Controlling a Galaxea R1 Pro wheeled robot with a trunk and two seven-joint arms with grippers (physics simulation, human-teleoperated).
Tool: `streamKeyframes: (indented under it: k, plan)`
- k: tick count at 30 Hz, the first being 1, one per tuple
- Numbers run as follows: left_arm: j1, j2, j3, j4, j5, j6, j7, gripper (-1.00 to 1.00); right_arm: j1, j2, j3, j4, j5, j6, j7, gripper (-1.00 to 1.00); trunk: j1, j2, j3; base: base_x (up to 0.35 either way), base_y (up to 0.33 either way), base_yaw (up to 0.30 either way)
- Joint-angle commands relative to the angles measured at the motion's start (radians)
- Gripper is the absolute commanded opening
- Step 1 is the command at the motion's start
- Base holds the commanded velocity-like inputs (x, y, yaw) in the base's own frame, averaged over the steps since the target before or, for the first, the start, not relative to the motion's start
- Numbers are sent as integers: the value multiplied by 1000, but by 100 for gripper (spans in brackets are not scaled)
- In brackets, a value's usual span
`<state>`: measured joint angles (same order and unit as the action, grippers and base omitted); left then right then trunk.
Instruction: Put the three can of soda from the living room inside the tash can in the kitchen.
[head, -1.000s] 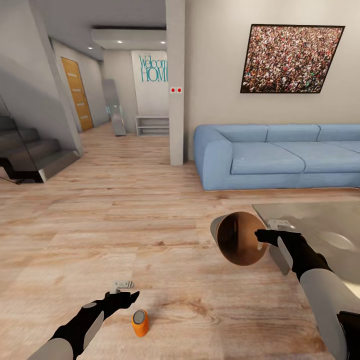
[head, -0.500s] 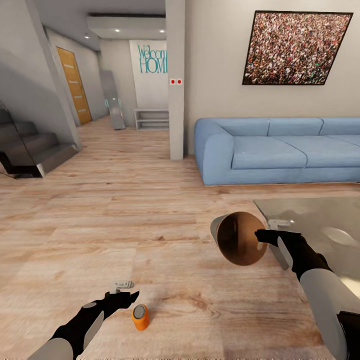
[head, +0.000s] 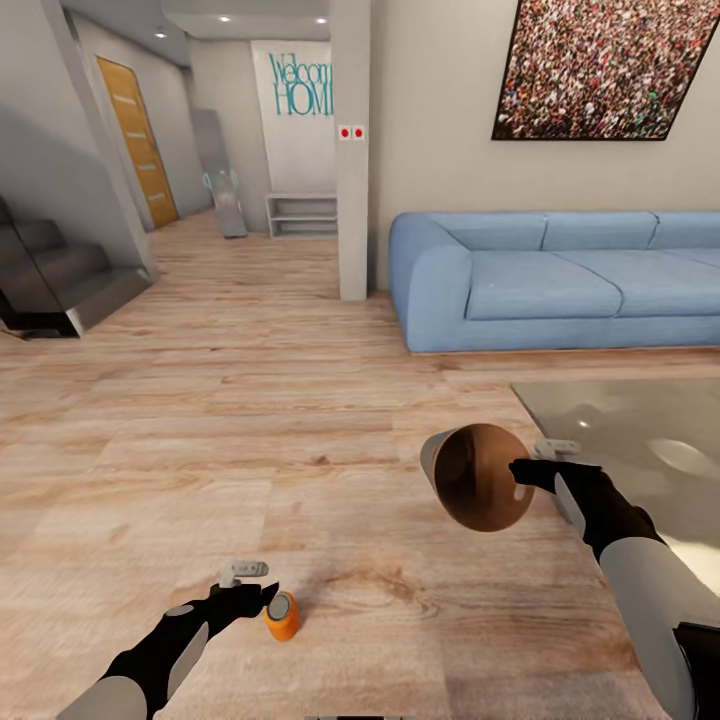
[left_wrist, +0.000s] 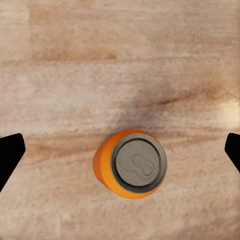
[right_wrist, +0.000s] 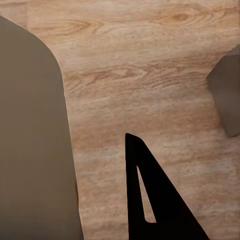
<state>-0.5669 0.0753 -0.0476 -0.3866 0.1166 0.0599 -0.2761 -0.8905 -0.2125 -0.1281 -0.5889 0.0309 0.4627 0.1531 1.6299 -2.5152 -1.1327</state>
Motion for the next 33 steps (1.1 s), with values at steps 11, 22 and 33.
streamKeyframes:
  k: [11,22,33]
  plan:
    - [1,0,0,-1,1,-1,1,100,-1,1,2,-2,-9,1,0,-100,0,0,0,13,-1,0]
    - [0,0,0,-1,0,0,0,100,-1,1,2,-2,-9,-1,0,-100,0,0,0,233,-80,0]
    - [1,1,0,-1,3,-3,0,100,-1,1,2,-2,-9,-1,0,-100,0,0,0,57,-26,0]
